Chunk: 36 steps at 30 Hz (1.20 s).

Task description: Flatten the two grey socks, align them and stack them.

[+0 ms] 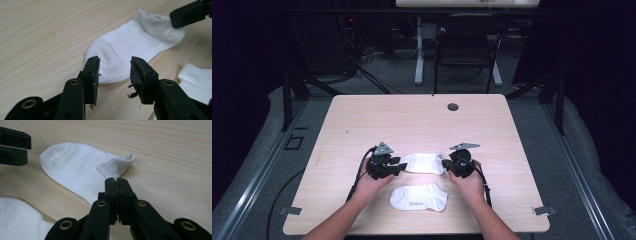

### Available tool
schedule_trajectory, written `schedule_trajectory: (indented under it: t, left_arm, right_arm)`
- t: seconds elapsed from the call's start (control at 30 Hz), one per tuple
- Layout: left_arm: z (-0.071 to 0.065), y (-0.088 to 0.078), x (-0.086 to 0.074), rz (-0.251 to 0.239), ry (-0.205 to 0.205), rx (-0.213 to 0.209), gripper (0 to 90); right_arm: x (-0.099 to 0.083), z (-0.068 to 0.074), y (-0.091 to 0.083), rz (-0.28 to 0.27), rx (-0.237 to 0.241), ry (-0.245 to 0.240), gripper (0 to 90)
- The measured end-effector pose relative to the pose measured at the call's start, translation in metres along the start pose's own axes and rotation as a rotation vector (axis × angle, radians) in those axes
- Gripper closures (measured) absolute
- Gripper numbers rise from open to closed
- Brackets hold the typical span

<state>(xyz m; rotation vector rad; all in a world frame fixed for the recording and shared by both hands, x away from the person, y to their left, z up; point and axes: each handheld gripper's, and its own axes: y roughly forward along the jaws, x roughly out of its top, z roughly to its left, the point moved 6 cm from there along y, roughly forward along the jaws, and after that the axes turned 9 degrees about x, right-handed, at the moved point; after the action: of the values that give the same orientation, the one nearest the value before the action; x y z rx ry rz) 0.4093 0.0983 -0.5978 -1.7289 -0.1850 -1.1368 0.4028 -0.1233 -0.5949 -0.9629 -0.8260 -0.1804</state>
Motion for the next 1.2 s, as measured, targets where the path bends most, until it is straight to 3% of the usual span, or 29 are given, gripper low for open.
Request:
schedule_trajectory:
  t: [0.2, 0.43, 0.63, 0.8, 1.03, 1.2]
  left_arm:
    - [0.005, 0.012, -0.002, 0.024, -0.016, 0.012, 58.8]
    - [0.0, 0.018, 0.0, 0.033, 0.009, -0.001, 58.6]
    - [-0.002, 0.025, -0.003, 0.05, 0.04, 0.015, 59.0]
    - [0.0, 0.028, -0.004, 0.06, 0.034, 0.017, 60.8]
    - [0.001, 0.028, -0.006, 0.055, 0.053, 0.043, 69.8]
    - [0.003, 0.027, -0.007, 0.059, 0.045, 0.047, 78.3]
  right_arm:
    - [-0.004, -0.005, 0.0, 0.004, -0.005, 0.015, 87.8]
    - [-0.008, -0.01, -0.001, 0.003, -0.011, 0.033, 87.4]
    - [-0.011, -0.012, -0.001, 0.006, -0.011, 0.048, 87.3]
    - [-0.013, -0.015, -0.001, 0.007, -0.011, 0.063, 87.5]
    - [-0.013, -0.017, -0.001, 0.003, -0.02, 0.068, 87.5]
    - [-0.014, -0.019, -0.001, 0.011, -0.022, 0.079, 87.6]
